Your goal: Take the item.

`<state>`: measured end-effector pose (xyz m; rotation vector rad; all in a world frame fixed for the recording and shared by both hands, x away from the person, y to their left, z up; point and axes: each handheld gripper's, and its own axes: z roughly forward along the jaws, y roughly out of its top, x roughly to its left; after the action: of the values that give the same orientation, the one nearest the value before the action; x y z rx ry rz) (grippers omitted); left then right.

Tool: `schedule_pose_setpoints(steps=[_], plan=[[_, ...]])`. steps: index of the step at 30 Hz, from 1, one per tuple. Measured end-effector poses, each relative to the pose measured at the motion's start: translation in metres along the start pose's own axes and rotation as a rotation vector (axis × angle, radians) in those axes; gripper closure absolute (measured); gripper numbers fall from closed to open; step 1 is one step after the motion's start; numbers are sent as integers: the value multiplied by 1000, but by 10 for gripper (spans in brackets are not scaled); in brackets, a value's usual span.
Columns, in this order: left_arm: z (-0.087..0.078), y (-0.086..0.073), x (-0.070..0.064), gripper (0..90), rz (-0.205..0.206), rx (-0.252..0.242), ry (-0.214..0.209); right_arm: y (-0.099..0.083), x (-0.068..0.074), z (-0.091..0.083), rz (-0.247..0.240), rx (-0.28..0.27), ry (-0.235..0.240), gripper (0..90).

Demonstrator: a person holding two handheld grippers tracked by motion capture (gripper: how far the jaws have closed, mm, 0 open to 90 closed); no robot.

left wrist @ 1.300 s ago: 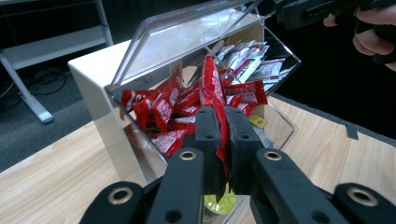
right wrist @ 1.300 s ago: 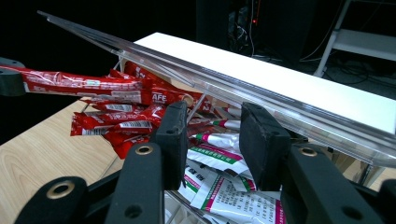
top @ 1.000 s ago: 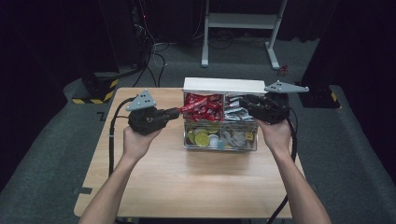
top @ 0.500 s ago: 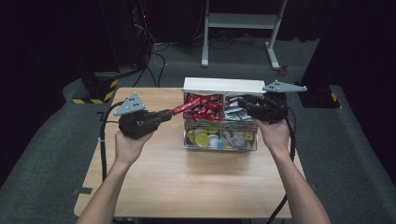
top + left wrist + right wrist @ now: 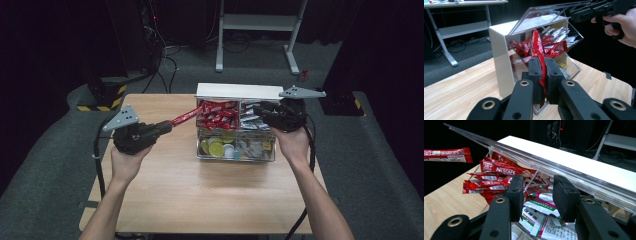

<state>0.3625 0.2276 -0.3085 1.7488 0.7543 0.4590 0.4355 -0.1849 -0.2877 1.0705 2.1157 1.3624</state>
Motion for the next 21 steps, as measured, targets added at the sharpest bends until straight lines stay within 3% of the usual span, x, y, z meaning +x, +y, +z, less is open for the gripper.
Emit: schedule_pose_setpoints(steps=[11, 21], plan=[[-16, -12, 10, 851, -42, -36, 26, 0, 2, 1, -5, -5, -2, 607], [-25, -26, 19, 851, -69, -31, 75, 2, 4, 3, -11, -4, -6, 597]])
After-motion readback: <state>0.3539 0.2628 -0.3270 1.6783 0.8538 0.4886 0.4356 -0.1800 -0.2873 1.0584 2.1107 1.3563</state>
